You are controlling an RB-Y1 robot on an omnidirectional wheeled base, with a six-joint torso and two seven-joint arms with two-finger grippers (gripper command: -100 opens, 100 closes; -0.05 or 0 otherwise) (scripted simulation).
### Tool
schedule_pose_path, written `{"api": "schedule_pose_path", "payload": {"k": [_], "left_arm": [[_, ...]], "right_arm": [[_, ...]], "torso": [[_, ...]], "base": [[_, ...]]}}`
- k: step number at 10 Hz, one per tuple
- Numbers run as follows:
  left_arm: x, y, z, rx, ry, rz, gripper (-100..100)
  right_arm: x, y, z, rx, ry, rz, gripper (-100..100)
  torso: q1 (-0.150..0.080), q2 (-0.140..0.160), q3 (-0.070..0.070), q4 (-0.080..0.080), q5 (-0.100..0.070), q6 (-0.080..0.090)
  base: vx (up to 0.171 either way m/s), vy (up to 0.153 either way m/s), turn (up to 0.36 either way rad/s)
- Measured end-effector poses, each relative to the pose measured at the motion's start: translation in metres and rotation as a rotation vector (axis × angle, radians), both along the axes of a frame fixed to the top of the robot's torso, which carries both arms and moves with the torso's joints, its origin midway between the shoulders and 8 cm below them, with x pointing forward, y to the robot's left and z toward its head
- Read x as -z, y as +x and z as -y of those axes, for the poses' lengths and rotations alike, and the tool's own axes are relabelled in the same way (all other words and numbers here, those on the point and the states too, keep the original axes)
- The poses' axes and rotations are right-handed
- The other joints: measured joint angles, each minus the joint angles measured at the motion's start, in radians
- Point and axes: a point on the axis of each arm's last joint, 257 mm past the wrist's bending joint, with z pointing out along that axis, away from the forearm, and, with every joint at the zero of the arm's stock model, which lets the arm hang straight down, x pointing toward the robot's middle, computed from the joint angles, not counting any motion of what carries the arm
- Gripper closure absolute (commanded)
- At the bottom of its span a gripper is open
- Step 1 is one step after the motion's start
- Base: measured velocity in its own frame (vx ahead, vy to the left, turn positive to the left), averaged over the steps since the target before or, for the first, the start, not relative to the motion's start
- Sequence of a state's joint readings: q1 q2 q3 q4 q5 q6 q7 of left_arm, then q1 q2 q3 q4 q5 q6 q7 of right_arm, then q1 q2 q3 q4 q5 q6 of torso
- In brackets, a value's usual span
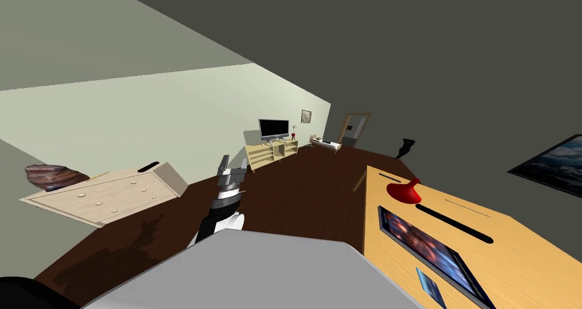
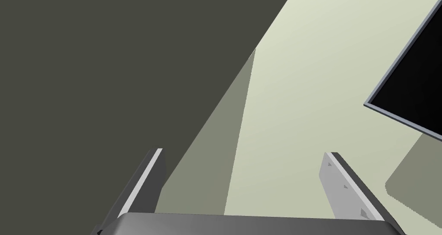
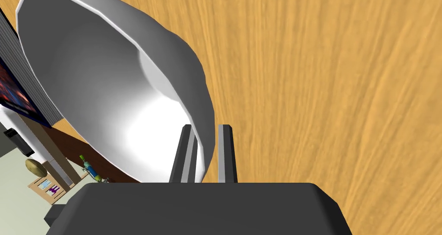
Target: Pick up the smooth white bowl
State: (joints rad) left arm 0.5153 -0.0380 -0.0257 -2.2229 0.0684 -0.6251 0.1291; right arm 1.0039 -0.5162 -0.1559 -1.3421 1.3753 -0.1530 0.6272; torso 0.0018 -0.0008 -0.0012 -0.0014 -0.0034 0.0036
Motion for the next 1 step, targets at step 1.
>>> {"api": "schedule_pose_path", "payload": {"k": [1], "left_arm": [[0.0, 0.0, 0.0, 0.0, 0.0, 0.0, 0]], "right_arm": [[-0.0004, -0.0009, 0.0, -0.002, 0.001, -0.002, 0]], "torso": [[0.0, 0.0, 0.0, 0.0, 0.0, -0.001]], "base": [[0.0, 0.0, 0.0]]}}
